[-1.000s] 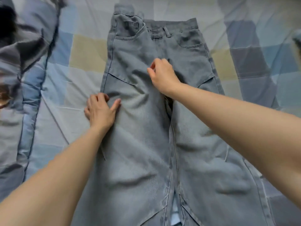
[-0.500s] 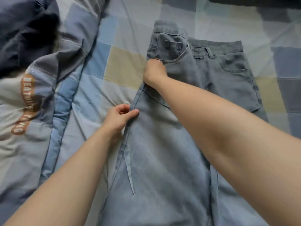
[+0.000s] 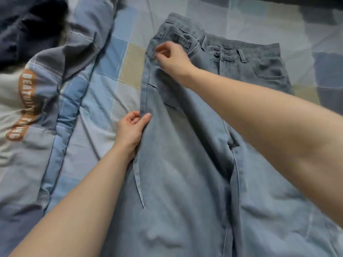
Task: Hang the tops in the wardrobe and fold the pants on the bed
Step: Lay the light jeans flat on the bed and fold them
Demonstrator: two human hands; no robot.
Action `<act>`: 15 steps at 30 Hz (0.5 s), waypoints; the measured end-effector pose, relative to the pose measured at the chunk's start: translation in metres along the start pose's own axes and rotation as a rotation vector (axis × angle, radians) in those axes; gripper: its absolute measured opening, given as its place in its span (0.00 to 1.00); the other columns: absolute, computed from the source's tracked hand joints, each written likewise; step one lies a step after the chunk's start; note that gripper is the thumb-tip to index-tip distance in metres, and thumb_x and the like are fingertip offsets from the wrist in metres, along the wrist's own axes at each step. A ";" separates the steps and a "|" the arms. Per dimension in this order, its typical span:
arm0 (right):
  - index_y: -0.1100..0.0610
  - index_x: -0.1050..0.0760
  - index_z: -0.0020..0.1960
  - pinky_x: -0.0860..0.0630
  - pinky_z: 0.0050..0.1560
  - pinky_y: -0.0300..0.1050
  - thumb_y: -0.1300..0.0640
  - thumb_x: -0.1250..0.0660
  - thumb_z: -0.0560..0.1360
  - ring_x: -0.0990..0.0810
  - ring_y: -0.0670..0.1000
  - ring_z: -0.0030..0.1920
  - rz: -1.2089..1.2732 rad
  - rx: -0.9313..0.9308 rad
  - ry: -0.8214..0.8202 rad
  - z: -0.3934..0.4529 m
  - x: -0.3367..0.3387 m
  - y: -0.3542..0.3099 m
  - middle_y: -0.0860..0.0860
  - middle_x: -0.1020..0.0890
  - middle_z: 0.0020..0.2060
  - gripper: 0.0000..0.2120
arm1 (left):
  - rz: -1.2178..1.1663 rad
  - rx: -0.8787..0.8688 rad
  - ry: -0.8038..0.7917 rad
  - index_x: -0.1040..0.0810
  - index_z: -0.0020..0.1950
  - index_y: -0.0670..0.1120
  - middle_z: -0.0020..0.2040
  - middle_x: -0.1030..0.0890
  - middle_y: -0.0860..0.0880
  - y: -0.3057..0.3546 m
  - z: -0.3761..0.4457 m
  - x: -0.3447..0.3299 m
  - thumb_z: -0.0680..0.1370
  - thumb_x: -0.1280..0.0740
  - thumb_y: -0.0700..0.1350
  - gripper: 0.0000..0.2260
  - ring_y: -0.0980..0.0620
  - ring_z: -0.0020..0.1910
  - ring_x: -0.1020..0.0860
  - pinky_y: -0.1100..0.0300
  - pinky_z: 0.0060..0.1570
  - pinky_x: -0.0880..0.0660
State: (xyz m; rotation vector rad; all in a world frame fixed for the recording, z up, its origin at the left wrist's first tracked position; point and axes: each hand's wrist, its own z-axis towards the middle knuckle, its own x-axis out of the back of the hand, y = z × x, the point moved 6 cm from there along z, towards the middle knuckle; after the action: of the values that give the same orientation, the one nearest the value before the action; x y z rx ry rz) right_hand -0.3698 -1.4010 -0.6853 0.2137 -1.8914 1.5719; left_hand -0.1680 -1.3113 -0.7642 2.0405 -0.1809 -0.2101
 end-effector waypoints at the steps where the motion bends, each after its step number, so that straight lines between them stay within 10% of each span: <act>1: 0.60 0.23 0.54 0.24 0.52 0.42 0.61 0.39 0.75 0.20 0.50 0.46 0.006 0.067 0.114 -0.011 0.026 0.004 0.49 0.20 0.43 0.10 | 0.008 0.012 -0.004 0.25 0.44 0.45 0.41 0.18 0.48 0.000 -0.002 -0.002 0.77 0.30 0.40 0.05 0.57 0.37 0.20 0.61 0.47 0.23; 6: 0.63 0.28 0.57 0.34 0.57 0.48 0.57 0.41 0.78 0.27 0.58 0.57 -0.414 -0.085 0.498 -0.076 0.170 0.095 0.60 0.25 0.55 0.12 | 0.174 -0.064 0.068 0.24 0.43 0.46 0.32 0.17 0.55 0.017 -0.006 0.002 0.78 0.31 0.41 0.05 0.58 0.33 0.21 0.55 0.46 0.24; 10: 0.65 0.39 0.69 0.40 0.68 0.56 0.44 0.38 0.78 0.39 0.65 0.69 -0.614 -0.699 0.445 -0.149 0.238 0.201 0.65 0.36 0.69 0.30 | 0.935 -0.416 0.400 0.21 0.52 0.44 0.48 0.17 0.41 0.051 -0.031 0.017 0.78 0.34 0.48 0.09 0.37 0.48 0.21 0.47 0.50 0.28; 15: 0.67 0.41 0.71 0.39 0.69 0.57 0.39 0.37 0.76 0.37 0.65 0.70 -0.445 -0.787 0.279 -0.189 0.257 0.245 0.64 0.35 0.69 0.38 | 1.147 -0.191 0.449 0.22 0.53 0.43 0.53 0.20 0.35 0.040 -0.015 0.039 0.79 0.36 0.50 0.11 0.32 0.53 0.23 0.46 0.51 0.28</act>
State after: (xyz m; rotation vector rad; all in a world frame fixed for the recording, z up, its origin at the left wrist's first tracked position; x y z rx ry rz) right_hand -0.6216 -1.0901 -0.7260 0.0523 -1.9158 0.4761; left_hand -0.1283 -1.3250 -0.7240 1.4674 -0.9466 0.8904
